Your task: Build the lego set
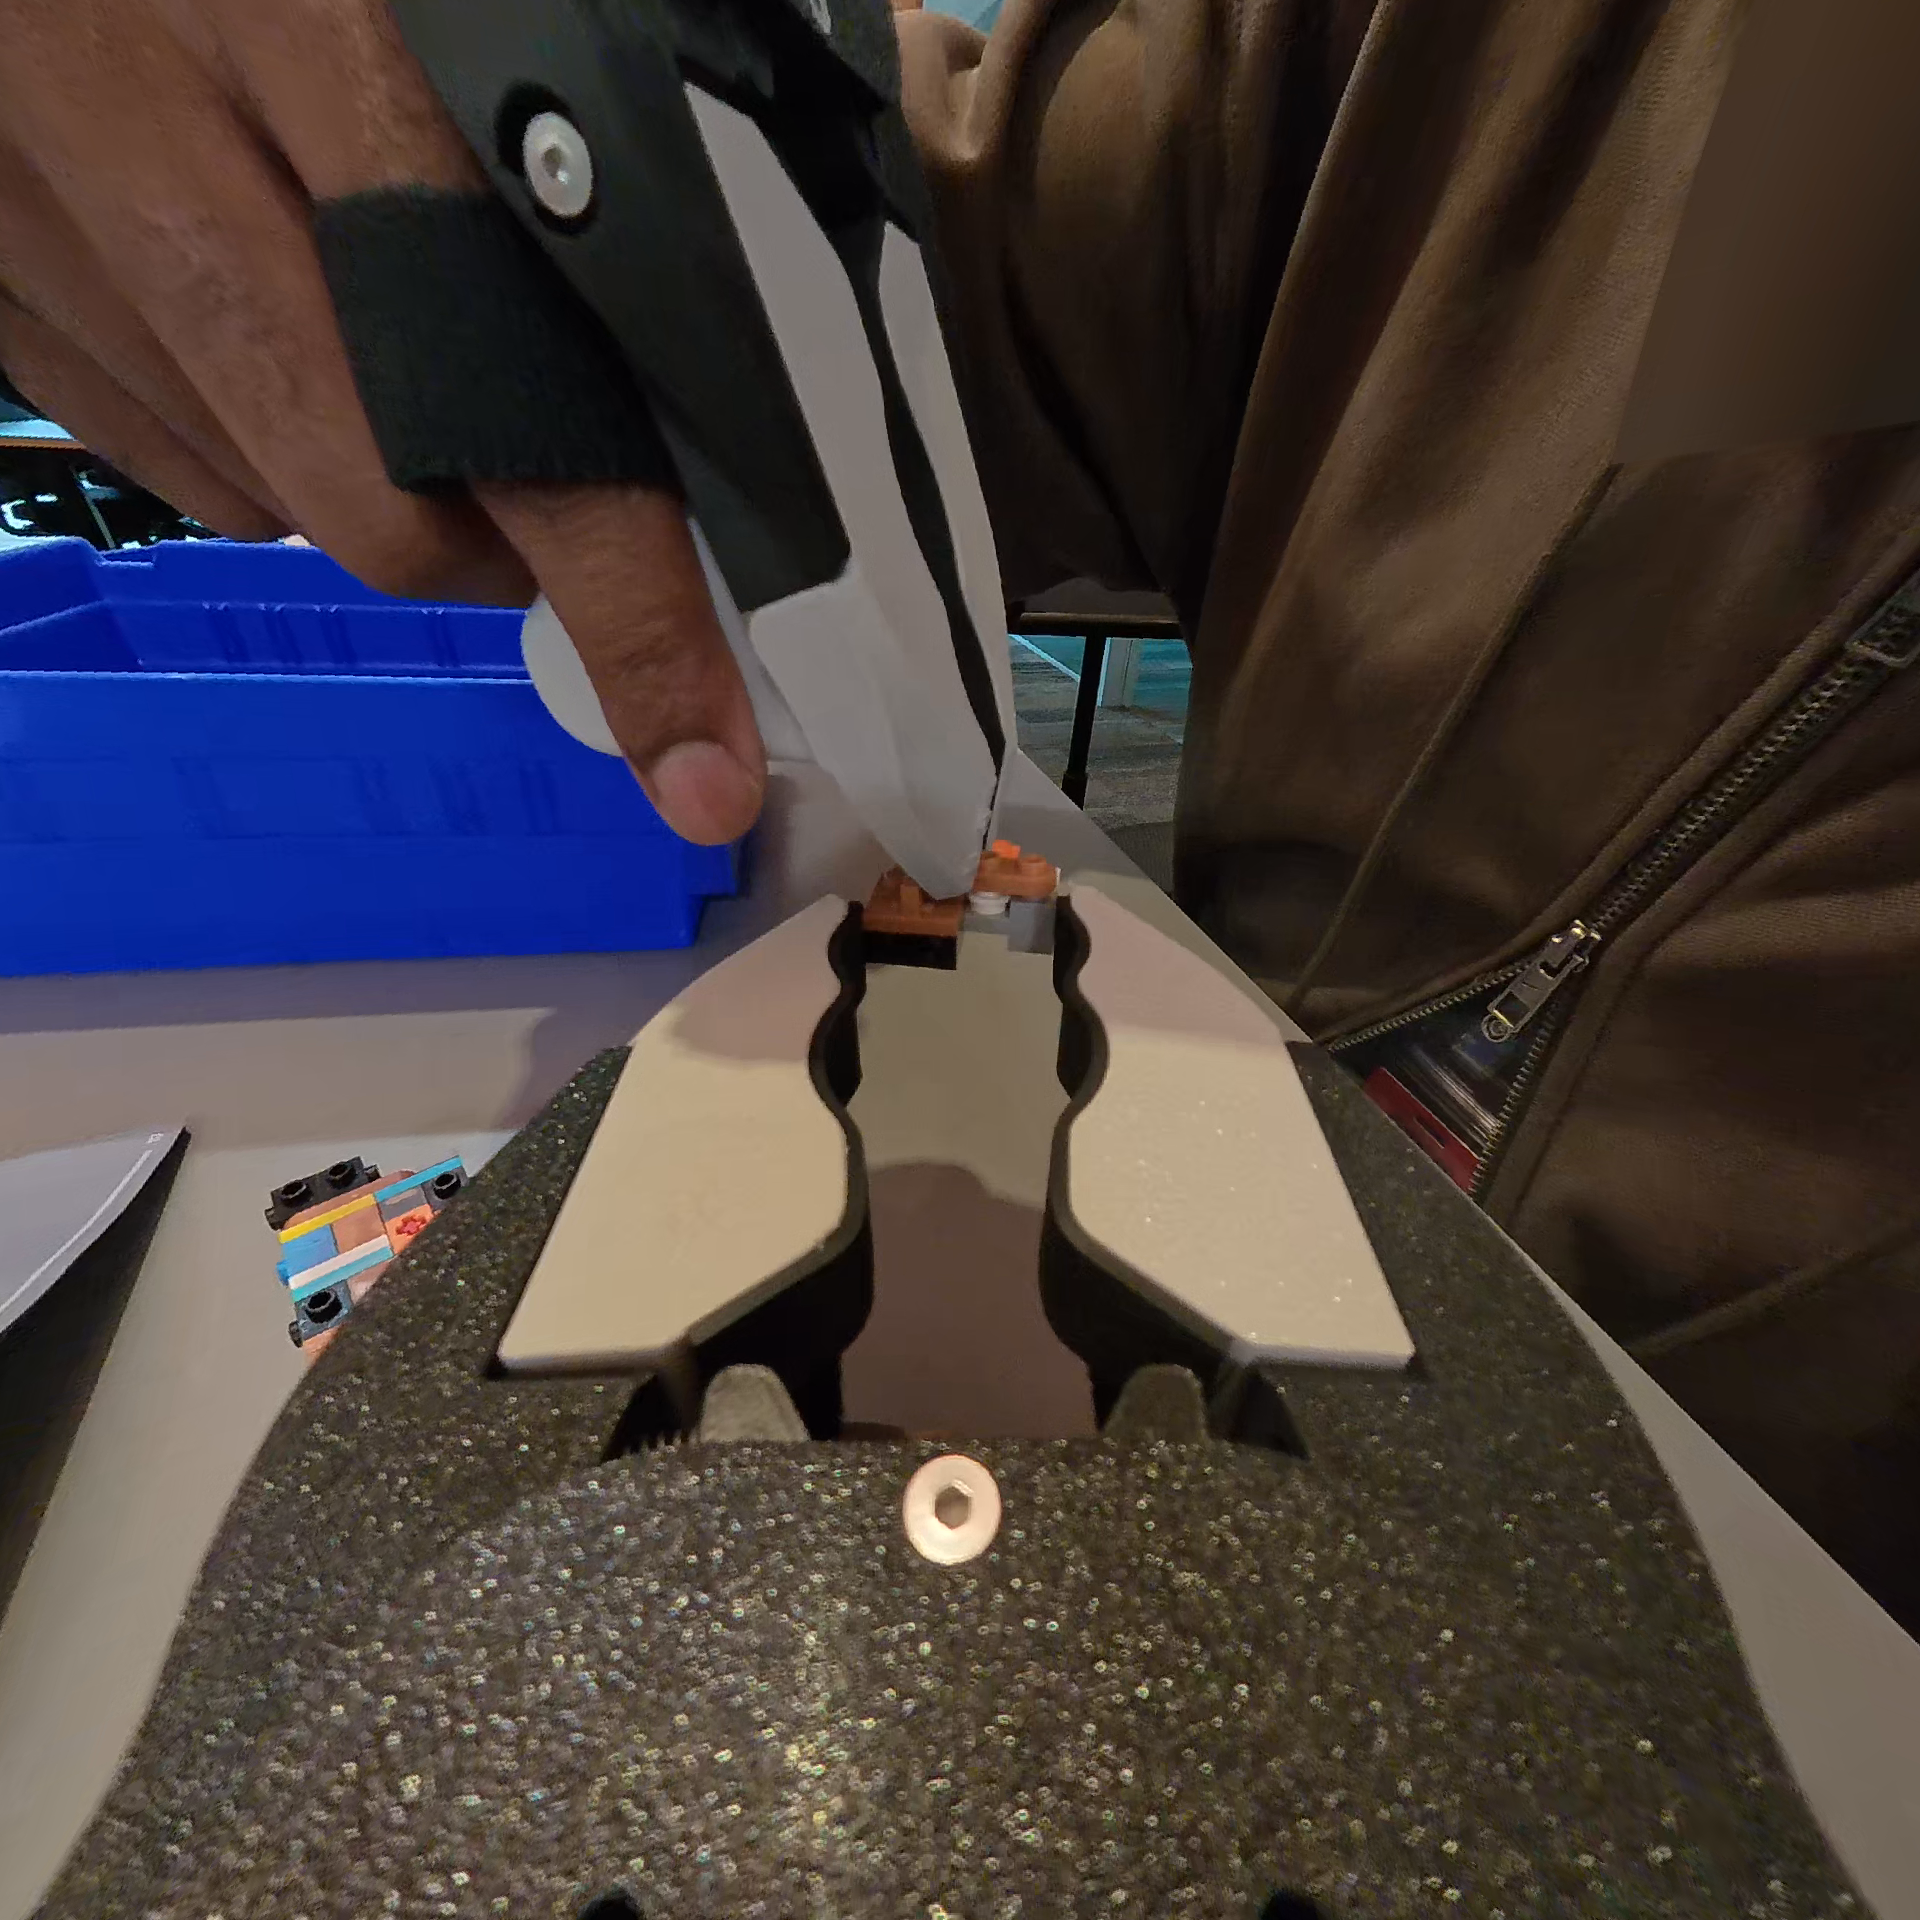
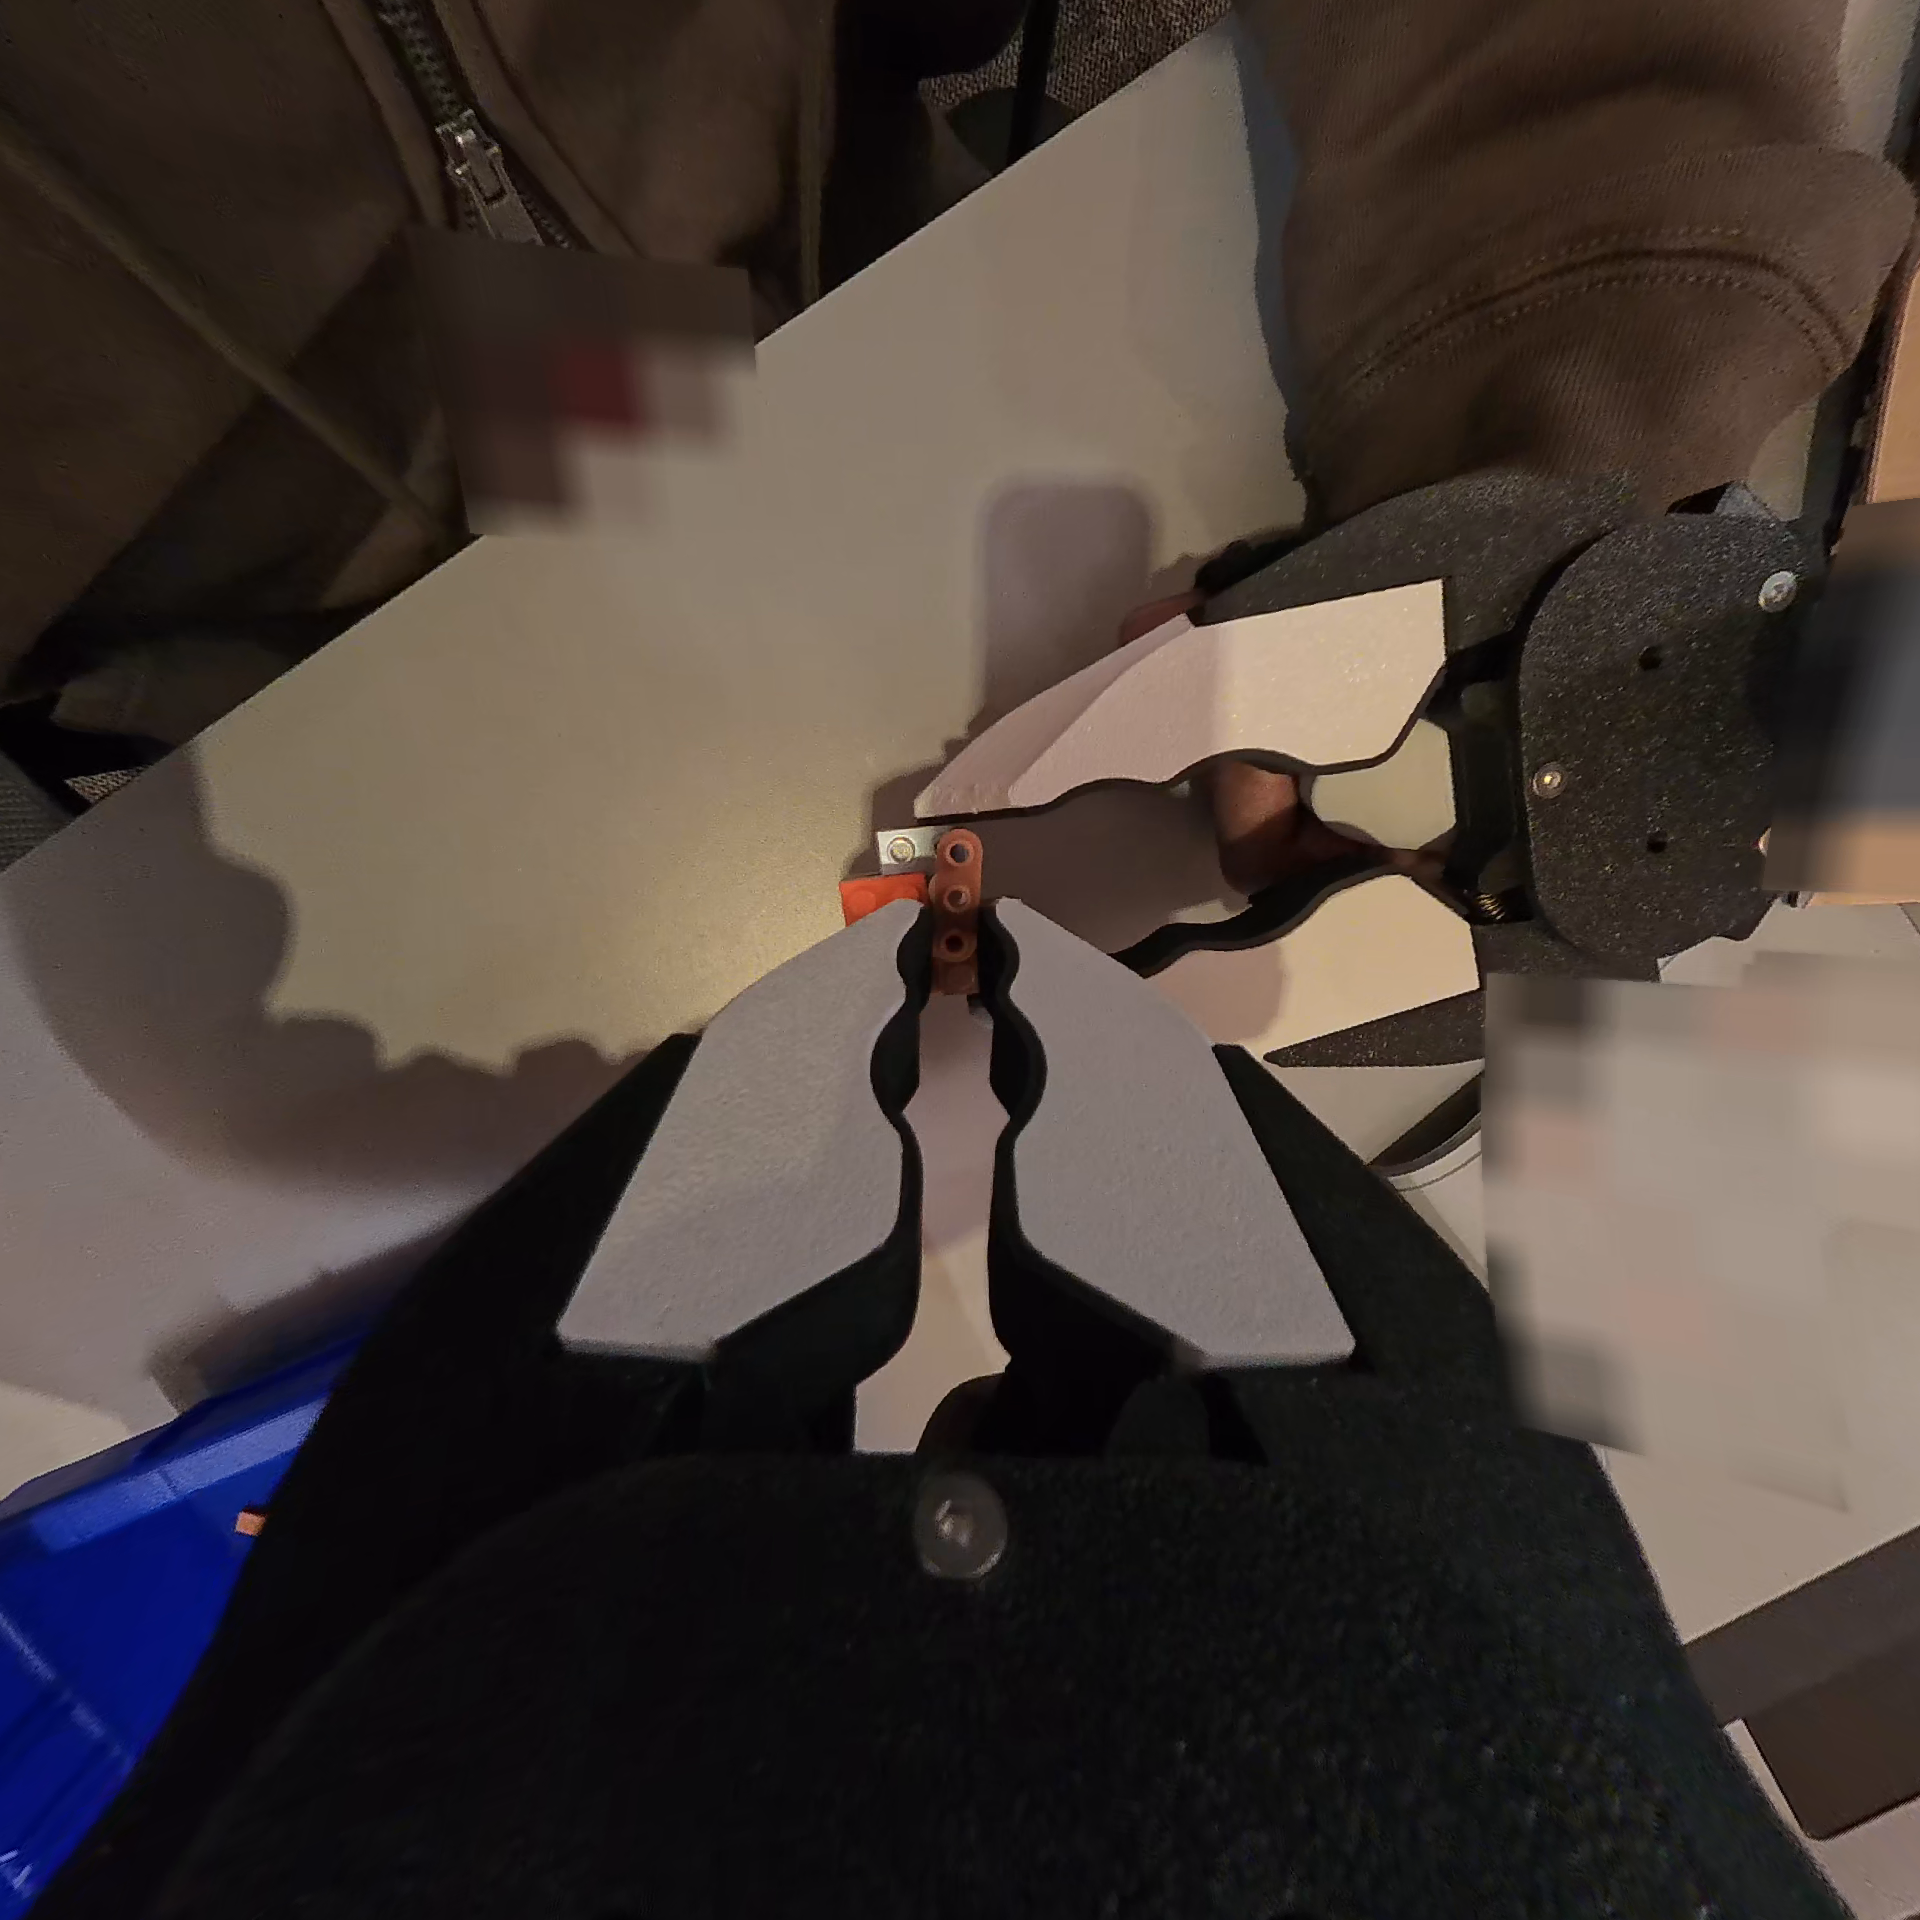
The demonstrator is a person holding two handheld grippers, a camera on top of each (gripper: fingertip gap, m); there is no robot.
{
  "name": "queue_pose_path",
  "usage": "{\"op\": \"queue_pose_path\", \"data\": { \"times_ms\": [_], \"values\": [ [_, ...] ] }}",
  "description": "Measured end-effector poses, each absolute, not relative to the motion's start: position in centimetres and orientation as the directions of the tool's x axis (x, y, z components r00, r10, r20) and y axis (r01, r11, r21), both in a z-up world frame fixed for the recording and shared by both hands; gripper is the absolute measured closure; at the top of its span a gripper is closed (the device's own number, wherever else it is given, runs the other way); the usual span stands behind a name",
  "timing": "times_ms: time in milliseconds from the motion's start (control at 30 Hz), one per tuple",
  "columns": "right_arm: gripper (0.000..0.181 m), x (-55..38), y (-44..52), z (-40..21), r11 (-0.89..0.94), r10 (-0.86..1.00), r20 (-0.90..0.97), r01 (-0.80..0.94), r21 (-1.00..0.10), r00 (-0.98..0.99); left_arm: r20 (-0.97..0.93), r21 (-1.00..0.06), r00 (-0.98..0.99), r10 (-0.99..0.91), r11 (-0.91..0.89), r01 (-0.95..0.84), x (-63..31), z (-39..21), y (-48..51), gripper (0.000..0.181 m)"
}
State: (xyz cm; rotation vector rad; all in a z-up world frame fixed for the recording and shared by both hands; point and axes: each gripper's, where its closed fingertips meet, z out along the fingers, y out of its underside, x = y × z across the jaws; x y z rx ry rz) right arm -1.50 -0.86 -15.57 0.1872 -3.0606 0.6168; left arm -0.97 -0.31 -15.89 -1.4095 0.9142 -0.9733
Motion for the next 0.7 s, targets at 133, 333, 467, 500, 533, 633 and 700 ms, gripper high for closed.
{"op": "queue_pose_path", "data": {
  "times_ms": [133, 333, 467, 500, 533, 633, 700],
  "values": [
    [0.174, -1.46, -0.87, -15.55, 0.913, -0.122, 0.042, -0.129, -0.386, -0.992, 0.057, -0.998, 0.353, -0.934, -0.060, 0.004, -0.96, -15.87, -0.34, 0.146],
    [0.174, -1.33, -0.91, -15.55, 0.910, -0.124, 0.030, -0.126, -0.394, -0.992, 0.056, -0.998, 0.349, -0.935, -0.058, 0.005, -0.91, -15.86, -0.39, 0.146],
    [0.173, -1.38, -1.03, -15.49, 0.906, -0.127, 0.034, -0.129, -0.403, -0.991, 0.055, -0.998, 0.344, -0.937, -0.055, 0.009, -0.87, -15.79, -0.46, 0.146],
    [0.173, -1.37, -1.04, -15.46, 0.905, -0.127, 0.034, -0.130, -0.404, -0.991, 0.054, -0.998, 0.343, -0.938, -0.054, 0.009, -0.86, -15.78, -0.49, 0.146],
    [0.173, -1.34, -1.05, -15.44, 0.905, -0.128, 0.031, -0.130, -0.405, -0.991, 0.054, -0.999, 0.342, -0.938, -0.053, 0.010, -0.85, -15.75, -0.50, 0.146],
    [0.171, -1.25, -1.09, -15.38, 0.903, -0.132, 0.030, -0.132, -0.410, -0.991, 0.051, -0.999, 0.341, -0.939, -0.051, 0.010, -0.82, -15.74, -0.54, 0.146],
    [0.169, -1.29, -1.08, -15.31, 0.901, -0.132, 0.034, -0.134, -0.413, -0.991, 0.051, -0.999, 0.340, -0.939, -0.050, 0.011, -0.82, -15.72, -0.56, 0.146]
  ]
}}
